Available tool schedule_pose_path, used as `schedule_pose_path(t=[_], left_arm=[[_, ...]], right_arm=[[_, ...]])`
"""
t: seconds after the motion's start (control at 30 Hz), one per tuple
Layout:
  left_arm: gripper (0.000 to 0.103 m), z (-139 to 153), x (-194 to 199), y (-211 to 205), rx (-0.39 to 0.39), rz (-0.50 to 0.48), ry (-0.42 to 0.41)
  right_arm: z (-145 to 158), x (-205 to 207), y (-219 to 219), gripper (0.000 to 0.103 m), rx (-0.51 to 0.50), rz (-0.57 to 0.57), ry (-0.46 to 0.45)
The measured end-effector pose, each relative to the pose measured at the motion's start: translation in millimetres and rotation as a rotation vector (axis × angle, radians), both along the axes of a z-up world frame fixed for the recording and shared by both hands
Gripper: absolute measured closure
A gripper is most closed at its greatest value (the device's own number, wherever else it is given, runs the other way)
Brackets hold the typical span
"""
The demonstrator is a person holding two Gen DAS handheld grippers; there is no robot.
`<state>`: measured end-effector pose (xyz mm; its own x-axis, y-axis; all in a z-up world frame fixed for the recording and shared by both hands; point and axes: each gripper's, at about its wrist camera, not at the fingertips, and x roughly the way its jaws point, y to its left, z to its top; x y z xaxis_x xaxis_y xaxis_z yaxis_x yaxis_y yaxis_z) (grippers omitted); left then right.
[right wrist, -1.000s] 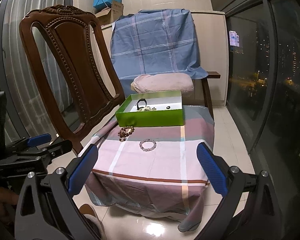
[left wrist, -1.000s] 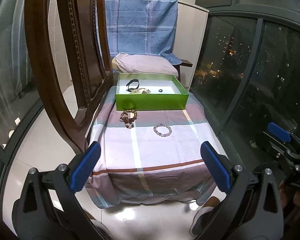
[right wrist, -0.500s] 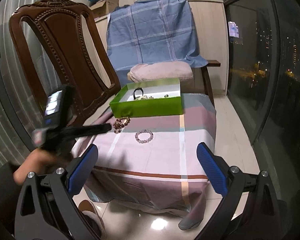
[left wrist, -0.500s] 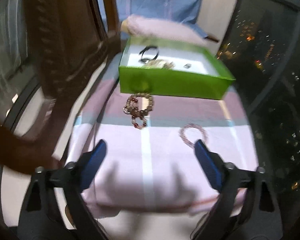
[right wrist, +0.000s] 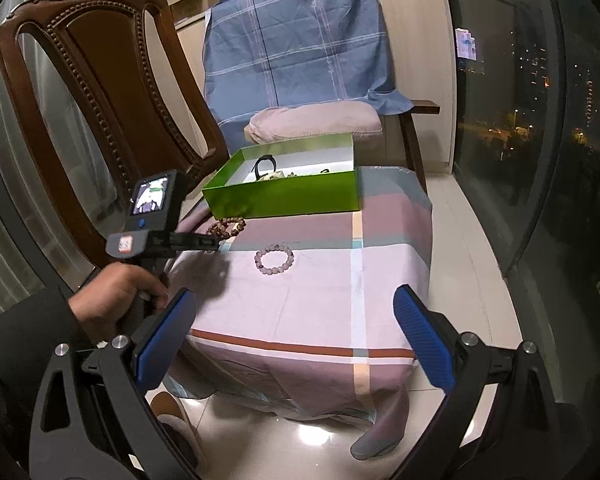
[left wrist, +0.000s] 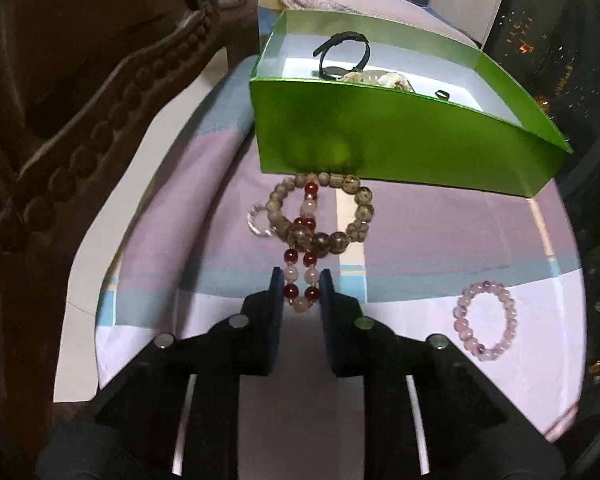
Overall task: Organize jewelry
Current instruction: 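Reach the left tool to the red-and-brown bead bracelet and close on it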
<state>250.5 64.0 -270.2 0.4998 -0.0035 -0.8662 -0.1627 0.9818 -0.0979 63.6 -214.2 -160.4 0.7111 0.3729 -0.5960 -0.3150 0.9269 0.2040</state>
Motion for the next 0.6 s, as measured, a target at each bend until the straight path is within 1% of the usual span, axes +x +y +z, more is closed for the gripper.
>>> schedule_pose_path(t=[0.03,0.1,0.13,0.17,0.27,0.33,0.37,0.43,0.47,0.53,0.6], left_arm=[[0.096,1,-2,3,-0.032,-0.016,0.021],[0.096,10,-11,9,-0.072,-0.018,0.035],[0.096,17,-19,9,-0.072,-0.034,0.029],[0.096,25,-25,8,-0.073,-0.057,0.019],[0.095,61,-59,4,-0.075,-0.129,-0.054],[0.095,80,-82,4,-0.076,-0.146,-0.103],[0.095,91,-95,6,-0.088,-0.163,-0.138],[0.095,103,-115,8,-0.112,-0.181,-0.193],[0.095,106,-117,9,-0.113,-0.181,-0.205],[0.095,111,-130,11,-0.130,-0.186,-0.230],[0.095,115,-139,14,-0.145,-0.174,-0.250]], right_arm=[[0,2,1,0.006,-0.004,0.002,-0.002],[-2,8,7,0.006,-0.023,0.008,-0.011],[-3,12,10,0.006,-0.034,0.009,-0.012],[-5,20,14,0.006,-0.045,0.010,-0.010],[-17,47,23,0.006,-0.069,-0.001,0.019],[-27,67,31,0.008,-0.104,-0.012,0.042],[-35,81,39,0.010,-0.117,-0.007,0.065],[-47,102,51,0.021,-0.148,-0.006,0.097],[-54,114,59,0.023,-0.168,-0.003,0.108],[-66,132,70,0.034,-0.203,-0.003,0.136],[-77,150,83,0.040,-0.218,0.005,0.168]])
